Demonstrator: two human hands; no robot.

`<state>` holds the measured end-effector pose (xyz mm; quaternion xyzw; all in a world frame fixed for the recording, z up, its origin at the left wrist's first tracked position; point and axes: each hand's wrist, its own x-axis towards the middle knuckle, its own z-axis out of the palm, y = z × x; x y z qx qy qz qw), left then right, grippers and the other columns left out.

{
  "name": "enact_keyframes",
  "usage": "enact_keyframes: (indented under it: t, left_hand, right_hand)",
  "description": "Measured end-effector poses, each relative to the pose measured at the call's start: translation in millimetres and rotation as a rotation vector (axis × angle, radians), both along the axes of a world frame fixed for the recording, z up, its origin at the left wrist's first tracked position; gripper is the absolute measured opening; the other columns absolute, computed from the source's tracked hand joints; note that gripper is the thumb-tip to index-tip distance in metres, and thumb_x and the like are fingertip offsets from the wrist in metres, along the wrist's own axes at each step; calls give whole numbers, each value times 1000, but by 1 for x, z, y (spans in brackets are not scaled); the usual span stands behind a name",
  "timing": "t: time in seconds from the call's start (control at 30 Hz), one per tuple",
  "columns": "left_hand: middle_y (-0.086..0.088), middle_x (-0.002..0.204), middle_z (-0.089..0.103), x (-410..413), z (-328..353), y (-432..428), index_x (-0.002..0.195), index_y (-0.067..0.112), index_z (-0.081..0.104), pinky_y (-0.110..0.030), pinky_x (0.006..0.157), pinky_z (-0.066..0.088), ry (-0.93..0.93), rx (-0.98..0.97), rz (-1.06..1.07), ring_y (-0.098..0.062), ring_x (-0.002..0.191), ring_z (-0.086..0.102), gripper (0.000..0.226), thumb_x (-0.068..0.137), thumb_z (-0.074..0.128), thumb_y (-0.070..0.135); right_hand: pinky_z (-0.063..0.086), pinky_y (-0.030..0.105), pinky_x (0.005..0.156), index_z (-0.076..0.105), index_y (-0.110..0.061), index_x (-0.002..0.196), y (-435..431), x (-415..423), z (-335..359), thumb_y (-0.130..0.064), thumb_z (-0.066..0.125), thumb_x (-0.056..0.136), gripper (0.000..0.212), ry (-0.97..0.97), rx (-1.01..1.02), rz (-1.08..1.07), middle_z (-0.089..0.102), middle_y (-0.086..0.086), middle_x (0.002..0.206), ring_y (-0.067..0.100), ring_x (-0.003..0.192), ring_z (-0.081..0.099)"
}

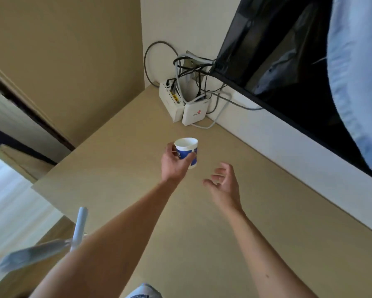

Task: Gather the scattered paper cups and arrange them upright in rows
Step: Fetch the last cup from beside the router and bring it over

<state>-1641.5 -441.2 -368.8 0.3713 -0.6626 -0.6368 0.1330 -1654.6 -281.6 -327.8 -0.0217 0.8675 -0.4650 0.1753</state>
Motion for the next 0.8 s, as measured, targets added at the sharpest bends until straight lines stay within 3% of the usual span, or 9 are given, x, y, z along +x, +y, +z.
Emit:
enact_keyframes:
  t: [0.1,0.23,0.37,0.43,0.57,0.7,0.8]
  left_hand:
    - [6,101,68,34,26,45,113,19,58,-8,66,47,40,20,-208,3,90,62,56,63,75,34]
    - [7,107,68,74,59,100,117,23,58,-27,79,53,49,-48,-501,-8,102,63,62,58,74,35]
    - [-4,117,64,112,87,162,125,13,57,-39,80,57,118,-69,-733,-19,111,60,63,66,80,13]
    - [-4,121,62,131,99,201,127,14,57,-35,80,58,123,-72,-820,-20,113,59,61,71,80,4]
    - [3,124,62,162,117,275,128,23,56,-32,88,57,137,-100,-980,-15,114,59,59,76,77,5]
    - [2,125,62,191,134,358,133,22,54,-20,80,56,210,-77,-1075,-12,116,59,62,78,75,2]
    - [5,126,62,210,141,420,133,22,53,-28,91,55,249,-103,-1143,-8,116,59,60,79,76,6]
  right_hand:
    - [48,28,94,44,-16,139,34,22,7,-7,82,76,75,33,-2,30,58,0,125,16,112,60]
    - [40,5,83,49,-20,134,95,59,20,-13,87,72,73,140,-35,74,60,-7,126,8,111,60]
    - [48,11,84,55,-22,128,169,108,32,-17,89,69,68,209,-102,55,68,-10,117,3,104,64]
    - [47,9,81,55,-27,127,213,136,39,-20,90,68,69,219,-139,4,68,-16,115,1,102,64]
    - [49,12,78,55,-30,125,286,182,48,-21,91,66,70,268,-185,-118,67,-19,115,3,101,64]
    - [49,10,76,53,-30,125,364,225,60,-27,89,67,68,340,-193,-271,66,-19,114,-1,99,64]
    - [49,10,75,53,-28,125,422,255,68,-26,90,69,67,364,-194,-403,66,-17,114,-3,99,62]
